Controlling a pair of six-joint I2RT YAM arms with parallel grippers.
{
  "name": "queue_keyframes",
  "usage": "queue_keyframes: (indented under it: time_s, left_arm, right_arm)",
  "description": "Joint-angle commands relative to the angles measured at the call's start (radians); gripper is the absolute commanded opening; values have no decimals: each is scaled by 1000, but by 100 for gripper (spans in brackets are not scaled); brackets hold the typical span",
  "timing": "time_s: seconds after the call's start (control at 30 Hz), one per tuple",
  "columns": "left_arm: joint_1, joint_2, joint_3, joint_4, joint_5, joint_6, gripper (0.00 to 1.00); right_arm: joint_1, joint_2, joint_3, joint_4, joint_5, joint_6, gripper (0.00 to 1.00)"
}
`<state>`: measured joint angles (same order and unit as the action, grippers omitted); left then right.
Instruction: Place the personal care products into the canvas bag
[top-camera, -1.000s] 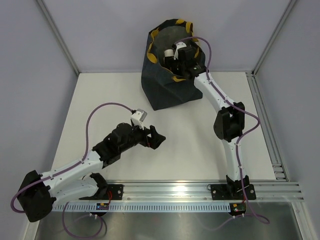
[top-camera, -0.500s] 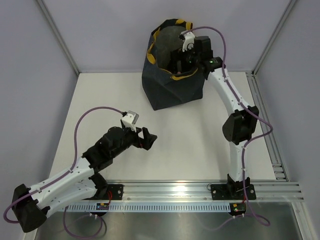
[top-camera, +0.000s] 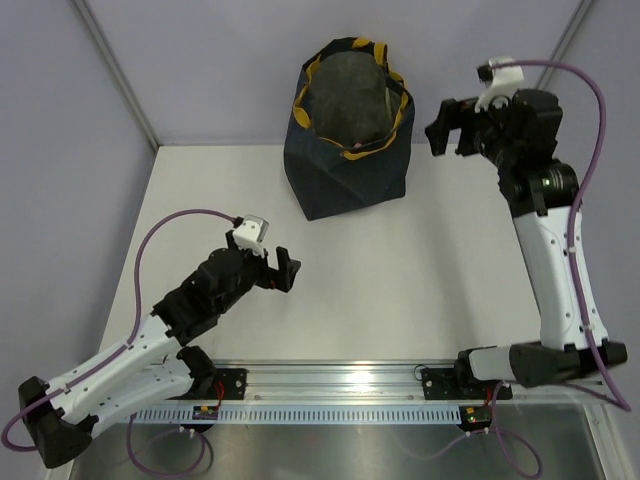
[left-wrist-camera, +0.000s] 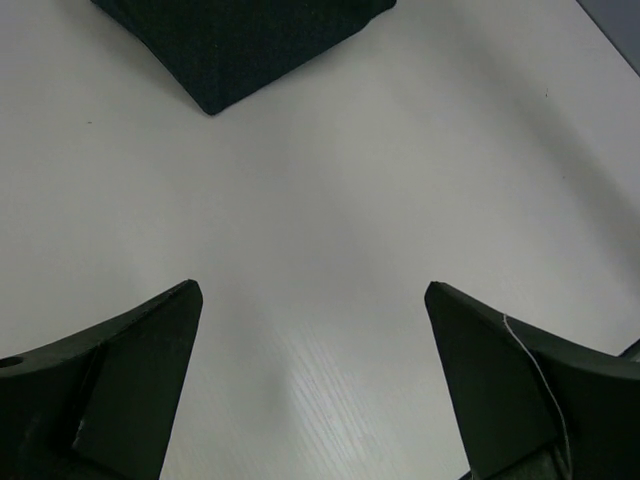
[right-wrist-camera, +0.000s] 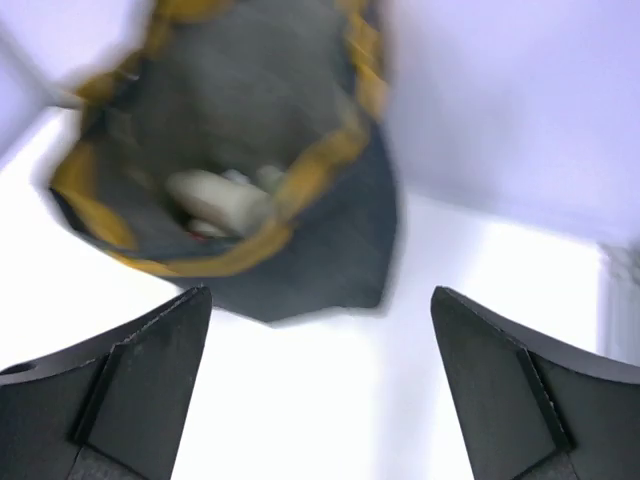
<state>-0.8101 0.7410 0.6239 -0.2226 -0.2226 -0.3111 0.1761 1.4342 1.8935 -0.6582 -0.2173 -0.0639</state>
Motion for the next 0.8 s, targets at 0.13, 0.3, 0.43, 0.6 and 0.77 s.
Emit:
queue_keyframes:
  time_s: [0.13,0.3,0.43,0.6,0.77]
  left_arm:
    - [0,-29,77,-73,-138,-9,99]
    - [0,-51,60,-75,-169,-26,99]
    - [2,-48,65,-96,-188,-26,99]
    - [2,-43,62,-96,-207,-28,99]
    - [2,-45,62,-110,-242,-59,99]
  right_arm:
    - [-41,-314,-548,81,364,-1,100]
    - [-43,-519,-803,147,430,7,99]
    - [-43,-629,-934,197,481,38,100]
    - [-43,-663,-1008,178,541,58,99]
    - [-43,-699,-1025,178,546,59,100]
